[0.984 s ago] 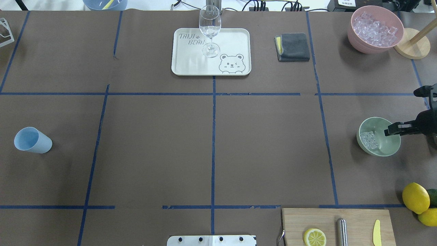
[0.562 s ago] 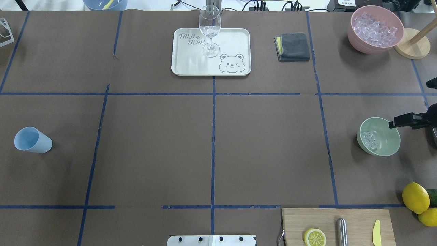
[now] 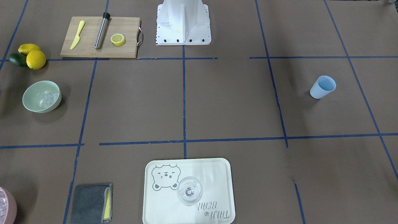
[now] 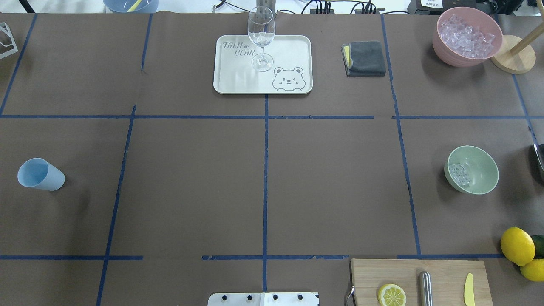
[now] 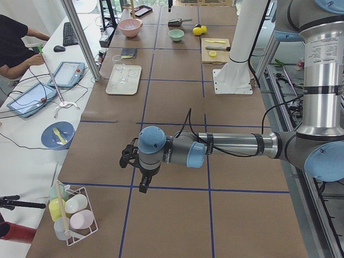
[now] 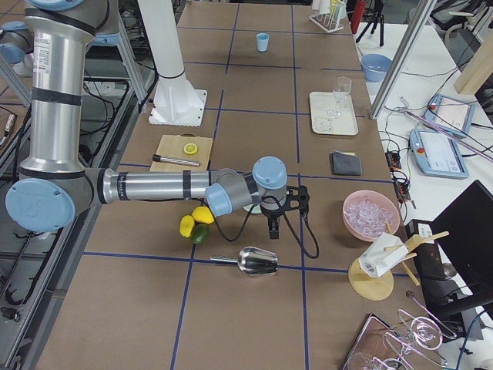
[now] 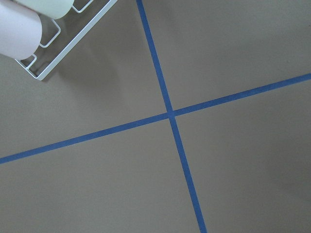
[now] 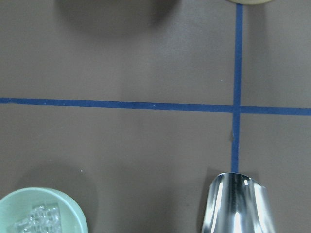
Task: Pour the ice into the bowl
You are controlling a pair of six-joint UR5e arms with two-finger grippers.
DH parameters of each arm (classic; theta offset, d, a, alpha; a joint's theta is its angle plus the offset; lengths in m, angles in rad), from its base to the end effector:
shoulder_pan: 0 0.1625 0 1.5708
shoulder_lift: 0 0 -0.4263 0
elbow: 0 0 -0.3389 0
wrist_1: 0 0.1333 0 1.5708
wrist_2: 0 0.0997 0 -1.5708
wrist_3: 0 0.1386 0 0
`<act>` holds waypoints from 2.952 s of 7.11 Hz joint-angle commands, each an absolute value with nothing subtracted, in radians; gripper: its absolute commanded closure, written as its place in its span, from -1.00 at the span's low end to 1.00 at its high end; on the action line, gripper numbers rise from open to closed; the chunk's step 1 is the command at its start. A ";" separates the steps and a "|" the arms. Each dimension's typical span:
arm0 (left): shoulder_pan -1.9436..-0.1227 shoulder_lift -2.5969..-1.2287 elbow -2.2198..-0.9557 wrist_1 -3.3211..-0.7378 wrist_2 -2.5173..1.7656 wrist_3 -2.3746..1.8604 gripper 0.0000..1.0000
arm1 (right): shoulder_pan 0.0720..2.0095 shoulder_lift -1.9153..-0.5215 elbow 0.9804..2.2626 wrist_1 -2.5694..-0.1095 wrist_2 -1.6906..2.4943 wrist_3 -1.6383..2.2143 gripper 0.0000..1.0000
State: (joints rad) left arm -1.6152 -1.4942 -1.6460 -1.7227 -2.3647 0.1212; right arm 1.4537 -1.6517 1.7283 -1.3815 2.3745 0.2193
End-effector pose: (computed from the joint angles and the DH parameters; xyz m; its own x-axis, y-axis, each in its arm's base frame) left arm -0.0531 -0.4175 0.6691 0.7053 0.1946 -0.6817 -0.0417 0.9713 0.2341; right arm -0.0164 -0.4259 0.6281 0.6757 -0.0541 0.7352 -0.0351 0.9938 0.1054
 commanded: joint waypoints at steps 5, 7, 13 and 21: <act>-1.624 -1.412 -1.677 -1.626 -2.427 0.107 -1.00 | 1.528 -1.546 1.730 -1.781 2.367 -0.077 -1.00; -1.596 -1.404 -1.669 -1.643 -2.418 0.110 -1.00 | 1.491 -1.546 1.724 -1.781 2.365 -0.072 -1.00; -1.562 -1.440 -1.684 -1.637 -2.414 0.109 -1.00 | 1.419 -1.525 1.721 -1.779 2.367 -0.083 -1.00; -1.559 -1.497 -1.669 -1.635 -2.306 0.104 -1.00 | 1.443 -1.517 1.726 -1.782 2.382 -0.066 -1.00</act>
